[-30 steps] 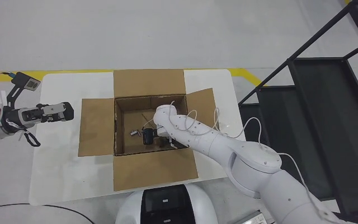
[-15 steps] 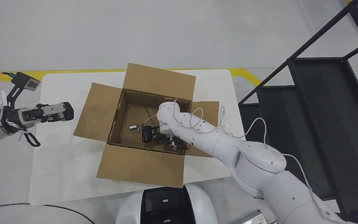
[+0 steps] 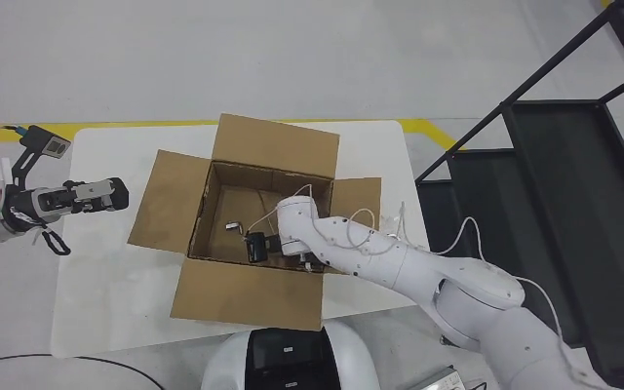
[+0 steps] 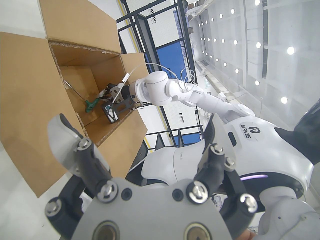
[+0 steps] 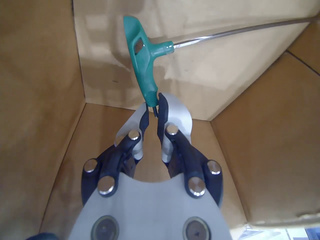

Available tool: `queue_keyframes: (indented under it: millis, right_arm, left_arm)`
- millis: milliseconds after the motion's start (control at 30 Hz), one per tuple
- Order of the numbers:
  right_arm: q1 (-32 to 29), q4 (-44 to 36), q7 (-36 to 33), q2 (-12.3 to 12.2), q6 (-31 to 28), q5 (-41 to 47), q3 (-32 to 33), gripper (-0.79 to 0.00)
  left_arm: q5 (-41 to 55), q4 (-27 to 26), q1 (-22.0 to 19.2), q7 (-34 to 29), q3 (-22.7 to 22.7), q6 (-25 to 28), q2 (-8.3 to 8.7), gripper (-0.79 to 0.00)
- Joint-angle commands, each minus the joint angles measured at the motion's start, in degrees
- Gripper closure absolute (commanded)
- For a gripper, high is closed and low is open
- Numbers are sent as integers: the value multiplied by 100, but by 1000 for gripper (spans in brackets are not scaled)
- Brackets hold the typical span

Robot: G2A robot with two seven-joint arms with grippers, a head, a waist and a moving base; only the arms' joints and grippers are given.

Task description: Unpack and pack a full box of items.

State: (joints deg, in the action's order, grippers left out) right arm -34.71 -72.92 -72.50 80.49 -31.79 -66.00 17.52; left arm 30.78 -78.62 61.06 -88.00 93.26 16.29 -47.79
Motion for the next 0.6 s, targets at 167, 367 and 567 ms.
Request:
queue_keyframes:
  millis: [167, 367, 567]
  right_arm:
    - [-180, -1298, -232, -605, 232, 159, 171, 0]
    - [-562, -2188, -129, -1023, 198, 135, 694, 0]
    - [-1119, -2918, 274, -1336, 65, -76, 1238, 0]
  left_arm:
    - [0, 0, 0, 0, 0, 0, 0, -785]
    - [0, 0, 0, 0, 0, 0, 0, -785]
    - [0, 0, 0, 0, 0, 0, 0, -785]
